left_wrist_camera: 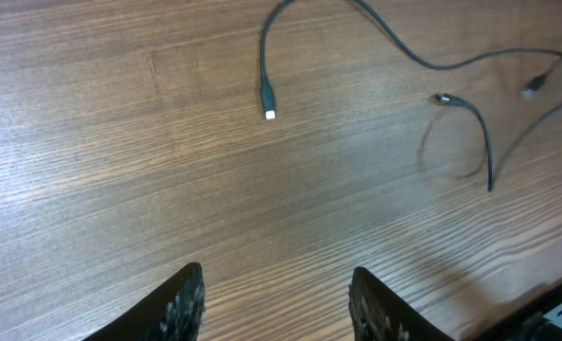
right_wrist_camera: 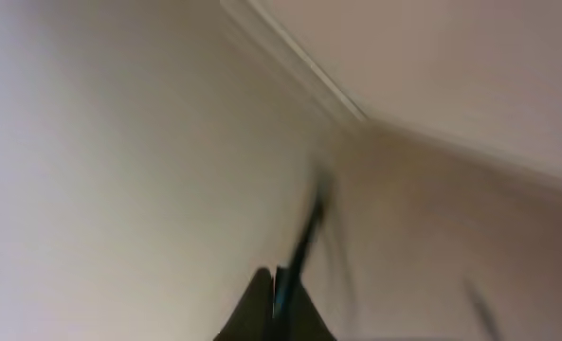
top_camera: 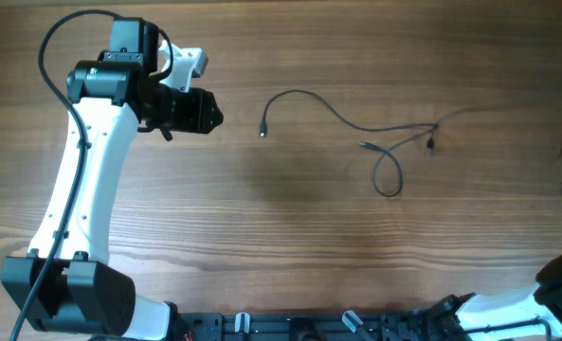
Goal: Untangle cables
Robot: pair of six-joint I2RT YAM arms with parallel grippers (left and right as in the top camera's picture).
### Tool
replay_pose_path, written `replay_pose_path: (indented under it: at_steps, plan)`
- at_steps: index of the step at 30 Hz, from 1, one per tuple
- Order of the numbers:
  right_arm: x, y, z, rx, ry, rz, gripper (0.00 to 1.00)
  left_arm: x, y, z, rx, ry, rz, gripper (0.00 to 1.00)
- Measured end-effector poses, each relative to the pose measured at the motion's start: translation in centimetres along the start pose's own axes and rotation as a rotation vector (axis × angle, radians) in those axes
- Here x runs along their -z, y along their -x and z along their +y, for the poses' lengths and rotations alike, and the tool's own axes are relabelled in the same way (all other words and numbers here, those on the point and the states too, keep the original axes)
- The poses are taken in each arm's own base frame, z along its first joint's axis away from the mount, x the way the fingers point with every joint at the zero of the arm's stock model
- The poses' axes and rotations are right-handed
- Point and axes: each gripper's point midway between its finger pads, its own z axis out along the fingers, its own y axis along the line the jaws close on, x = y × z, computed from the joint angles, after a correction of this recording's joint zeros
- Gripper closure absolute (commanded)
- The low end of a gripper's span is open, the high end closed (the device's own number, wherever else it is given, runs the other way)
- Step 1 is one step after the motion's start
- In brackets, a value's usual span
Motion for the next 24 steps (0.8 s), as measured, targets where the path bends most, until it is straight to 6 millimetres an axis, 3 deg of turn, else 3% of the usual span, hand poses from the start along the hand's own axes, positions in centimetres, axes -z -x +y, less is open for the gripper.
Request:
replay_pose_path:
  at_steps: [2, 4, 6, 7, 9, 12, 15, 19, 22, 24]
  plan:
    - [2.1, 6.1, 5.5, 0.065, 0.301, -0.189, 0.96, 0.0, 0.0, 0.0, -0.001, -0.001, -0.002, 0.49]
    - [7.6, 9.3, 12.8, 0.189, 0.640, -0.340, 0.96, 0.0, 0.1, 0.0, -0.002, 0.000, -0.005, 0.49]
    - [13.5, 9.0, 18.5, 0.260, 0.898, -0.399, 0.96, 0.0, 0.2, 0.0, -0.004, -0.002, -0.010, 0.49]
    - [15.4, 8.6, 20.4, 0.243, 0.969, -0.381, 0.96, 0.0, 0.2, 0.0, -0.004, -0.002, -0.009, 0.49]
    - [16.2, 8.2, 21.8, 0.135, 0.990, -0.292, 0.96, 0.0, 0.3, -0.1, -0.005, -0.003, -0.010, 0.49]
    - [12.6, 7.4, 19.6, -0.047, 0.849, -0.105, 0.96, -0.1, 0.3, -0.4, -0.015, -0.006, -0.010, 0.48]
    - [7.7, 5.0, 14.5, -0.187, 0.664, 0.080, 0.96, -0.3, 0.3, -1.0, -0.032, -0.012, -0.009, 0.48]
    - [3.7, 1.0, 8.2, -0.313, 0.484, 0.242, 0.96, -0.6, 0.4, -2.0, -0.060, -0.021, -0.009, 0.48]
    - [3.1, 0.7, 7.1, -0.285, 0.470, 0.239, 0.96, -0.8, 0.3, -2.6, -0.076, -0.028, -0.003, 0.49]
    - [3.4, 1.6, 8.1, -0.196, 0.520, 0.195, 0.96, -1.0, 0.3, -3.0, -0.089, -0.031, -0.003, 0.48]
